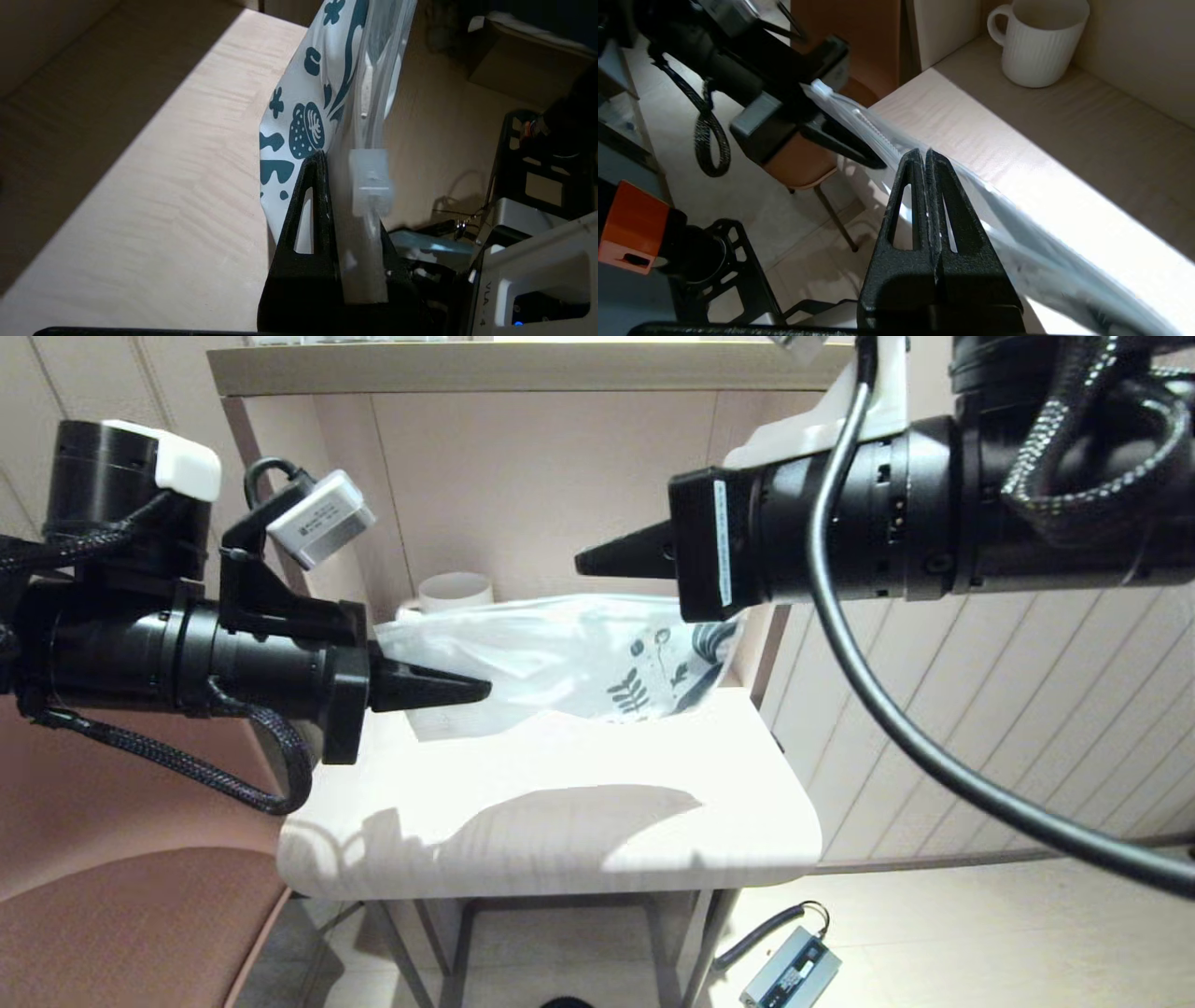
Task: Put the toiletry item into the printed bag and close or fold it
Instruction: Close the strorage bag and place it on the desk
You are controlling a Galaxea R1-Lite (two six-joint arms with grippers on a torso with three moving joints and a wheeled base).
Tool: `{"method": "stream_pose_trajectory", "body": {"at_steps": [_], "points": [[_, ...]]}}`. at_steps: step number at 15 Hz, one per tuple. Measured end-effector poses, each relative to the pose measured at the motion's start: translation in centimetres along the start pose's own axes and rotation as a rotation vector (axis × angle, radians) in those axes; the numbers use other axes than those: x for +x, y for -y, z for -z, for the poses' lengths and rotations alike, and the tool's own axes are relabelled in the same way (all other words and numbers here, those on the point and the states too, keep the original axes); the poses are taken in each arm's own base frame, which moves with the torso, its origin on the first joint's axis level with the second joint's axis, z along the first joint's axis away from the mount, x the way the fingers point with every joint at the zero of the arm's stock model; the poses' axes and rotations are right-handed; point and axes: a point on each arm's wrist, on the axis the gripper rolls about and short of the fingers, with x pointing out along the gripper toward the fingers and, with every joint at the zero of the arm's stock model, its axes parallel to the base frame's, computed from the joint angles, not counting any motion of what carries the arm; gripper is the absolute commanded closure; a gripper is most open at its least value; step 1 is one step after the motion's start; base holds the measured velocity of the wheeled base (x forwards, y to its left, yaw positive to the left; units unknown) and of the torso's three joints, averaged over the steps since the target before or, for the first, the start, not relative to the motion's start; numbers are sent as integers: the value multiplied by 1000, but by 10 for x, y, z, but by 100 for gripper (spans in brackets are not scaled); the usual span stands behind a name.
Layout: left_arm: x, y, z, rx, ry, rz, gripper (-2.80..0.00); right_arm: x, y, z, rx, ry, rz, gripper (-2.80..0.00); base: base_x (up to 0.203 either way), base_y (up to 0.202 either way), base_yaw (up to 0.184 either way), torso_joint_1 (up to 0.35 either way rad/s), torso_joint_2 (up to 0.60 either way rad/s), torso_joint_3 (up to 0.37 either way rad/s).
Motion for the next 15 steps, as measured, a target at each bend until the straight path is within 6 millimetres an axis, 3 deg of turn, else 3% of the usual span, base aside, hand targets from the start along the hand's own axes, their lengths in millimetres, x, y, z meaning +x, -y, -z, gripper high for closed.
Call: {"method": "stream_pose_trajectory", "body": {"at_steps": [8, 11, 15], "points": [[-1, -8, -11, -107, 53, -74, 0, -7, 2, 5, 3, -13, 8, 0, 0, 0, 0, 0, 0, 0], [4, -12, -6, -122, 28, -90, 0, -6, 2, 8, 6, -27, 9, 0, 0, 0, 0, 0, 0, 0], [13, -6, -2, -120, 3, -61, 0, -10, -6, -4, -2, 6, -10, 0, 0, 0, 0, 0, 0, 0]]}}
